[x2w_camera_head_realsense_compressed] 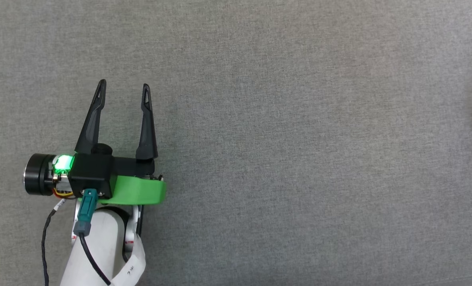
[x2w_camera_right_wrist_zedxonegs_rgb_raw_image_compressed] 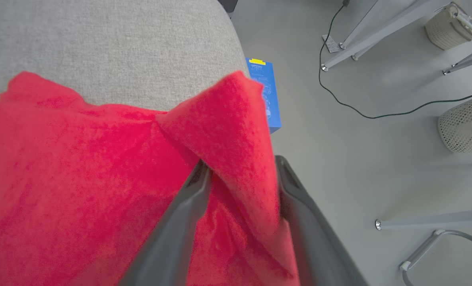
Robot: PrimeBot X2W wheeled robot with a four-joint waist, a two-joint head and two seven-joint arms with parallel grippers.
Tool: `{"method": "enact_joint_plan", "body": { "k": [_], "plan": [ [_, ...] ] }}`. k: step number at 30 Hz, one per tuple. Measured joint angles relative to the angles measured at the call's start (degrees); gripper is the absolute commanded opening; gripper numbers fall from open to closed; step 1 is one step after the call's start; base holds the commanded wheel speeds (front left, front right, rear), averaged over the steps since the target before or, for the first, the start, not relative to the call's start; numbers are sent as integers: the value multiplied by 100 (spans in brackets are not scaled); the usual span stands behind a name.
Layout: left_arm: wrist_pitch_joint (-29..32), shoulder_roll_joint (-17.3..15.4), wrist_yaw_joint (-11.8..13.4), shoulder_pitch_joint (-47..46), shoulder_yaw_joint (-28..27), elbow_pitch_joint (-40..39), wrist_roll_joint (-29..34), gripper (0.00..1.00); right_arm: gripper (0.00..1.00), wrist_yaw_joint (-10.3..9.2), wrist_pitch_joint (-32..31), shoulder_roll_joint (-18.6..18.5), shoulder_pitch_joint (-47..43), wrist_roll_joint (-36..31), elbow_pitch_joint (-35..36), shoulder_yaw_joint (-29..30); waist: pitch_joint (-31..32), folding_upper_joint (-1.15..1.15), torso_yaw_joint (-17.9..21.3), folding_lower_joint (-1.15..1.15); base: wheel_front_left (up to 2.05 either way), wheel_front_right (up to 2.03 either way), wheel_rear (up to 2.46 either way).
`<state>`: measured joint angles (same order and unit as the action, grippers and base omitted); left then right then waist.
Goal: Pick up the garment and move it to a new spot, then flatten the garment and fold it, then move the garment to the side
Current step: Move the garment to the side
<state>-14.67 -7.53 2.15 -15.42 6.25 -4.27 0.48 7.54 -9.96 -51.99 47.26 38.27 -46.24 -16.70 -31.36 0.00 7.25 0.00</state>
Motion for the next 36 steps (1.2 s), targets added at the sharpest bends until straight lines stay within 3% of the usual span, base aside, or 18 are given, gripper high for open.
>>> {"method": "enact_joint_plan", "body": {
  "k": [6, 9, 15, 20, 27, 32, 36],
  "plan": [
    [0, 20, 42, 187, 10, 85, -100, 100, 100, 0, 1101, -51, -16, -372, 241, 176, 373, 0, -46, 0, 0, 0, 0],
    [0, 32, 71, 353, -32, 147, -178, 100, 100, 0, 1735, 148, -26, -667, 486, 366, 612, 0, -73, 0, 0, 0, 0],
    [0, 66, 142, 796, -76, 260, -255, 100, 100, 0, 2350, 1010, -414, -1381, 1329, 876, 1162, 0, -130, 0, 0, 0, 0],
    [0, 98, 164, 1011, -100, 350, -304, 100, 100, 0, 2442, 1875, -1122, -1953, 2436, 1452, 1633, 0, -212, -1, 0, 0, 0],
    [0, 123, 163, 1220, -124, 459, -330, 100, 100, 0, 2446, 3130, -2401, -2459, 3830, 1729, 2155, 0, -395, -1, 0, 0, 0],
    [0, 167, 162, 1363, -118, 624, -377, 100, 100, 0, 2469, 3878, -3561, -2591, 4207, 1619, 2488, 0, -593, -1, 0, 0, 0],
    [0, 186, 154, 1419, -126, 746, -460, 100, 100, 0, 2470, 4146, -4051, -2605, 4288, 1667, 2643, 0, -671, -1, 0, 0, 0]
  ]
}}
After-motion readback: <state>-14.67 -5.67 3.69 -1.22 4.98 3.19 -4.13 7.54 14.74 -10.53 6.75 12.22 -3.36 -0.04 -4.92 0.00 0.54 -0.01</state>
